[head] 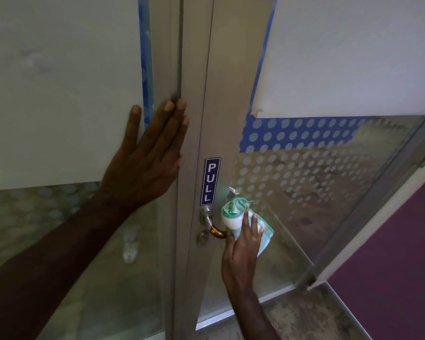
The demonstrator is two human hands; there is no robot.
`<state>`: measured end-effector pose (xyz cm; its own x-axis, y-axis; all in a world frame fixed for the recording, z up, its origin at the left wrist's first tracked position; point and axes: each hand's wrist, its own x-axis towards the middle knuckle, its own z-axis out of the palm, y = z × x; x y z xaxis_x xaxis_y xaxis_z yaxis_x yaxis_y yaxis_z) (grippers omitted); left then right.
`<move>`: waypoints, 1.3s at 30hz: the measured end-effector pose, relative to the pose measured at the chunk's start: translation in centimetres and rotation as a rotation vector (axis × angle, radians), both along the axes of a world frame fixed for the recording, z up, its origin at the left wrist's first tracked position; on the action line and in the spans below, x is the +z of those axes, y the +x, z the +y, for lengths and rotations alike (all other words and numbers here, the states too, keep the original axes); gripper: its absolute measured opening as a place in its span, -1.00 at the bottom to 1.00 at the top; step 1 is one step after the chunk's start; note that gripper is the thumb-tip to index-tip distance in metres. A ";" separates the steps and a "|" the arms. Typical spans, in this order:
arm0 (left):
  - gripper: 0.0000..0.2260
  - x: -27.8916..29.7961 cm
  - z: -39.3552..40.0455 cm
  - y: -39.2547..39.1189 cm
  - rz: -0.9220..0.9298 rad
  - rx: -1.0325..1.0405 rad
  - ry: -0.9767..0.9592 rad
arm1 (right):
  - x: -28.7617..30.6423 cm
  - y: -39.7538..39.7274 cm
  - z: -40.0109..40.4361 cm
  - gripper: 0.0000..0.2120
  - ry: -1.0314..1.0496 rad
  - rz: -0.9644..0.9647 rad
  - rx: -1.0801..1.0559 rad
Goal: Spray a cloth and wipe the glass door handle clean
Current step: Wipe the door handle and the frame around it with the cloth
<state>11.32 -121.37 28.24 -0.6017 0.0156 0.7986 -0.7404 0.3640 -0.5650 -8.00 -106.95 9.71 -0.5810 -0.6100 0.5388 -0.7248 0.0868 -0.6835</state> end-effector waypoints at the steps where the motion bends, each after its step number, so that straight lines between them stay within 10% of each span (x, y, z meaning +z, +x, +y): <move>1: -0.38 0.0 0.0 0.0 0.002 -0.001 -0.005 | 0.0 0.5 0.1 -0.40 -0.005 0.029 -0.014; 16: -0.41 0.0 0.3 0.1 0.013 -0.007 0.019 | -1.7 4.4 0.9 -0.14 0.274 0.638 0.023; 22: -0.41 0.1 0.3 -0.1 0.024 -0.020 0.014 | 0.4 0.5 0.8 -0.34 0.226 0.416 -0.120; 39: -0.42 0.0 0.4 0.0 0.034 -0.011 0.023 | -0.4 2.8 -2.0 -0.32 0.208 0.739 -0.167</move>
<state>11.37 -120.99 28.23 -0.5740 0.0037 0.8188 -0.7548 0.3853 -0.5309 -5.15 -109.00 9.30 -0.2097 -0.6770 0.7055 -0.9512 0.3083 0.0131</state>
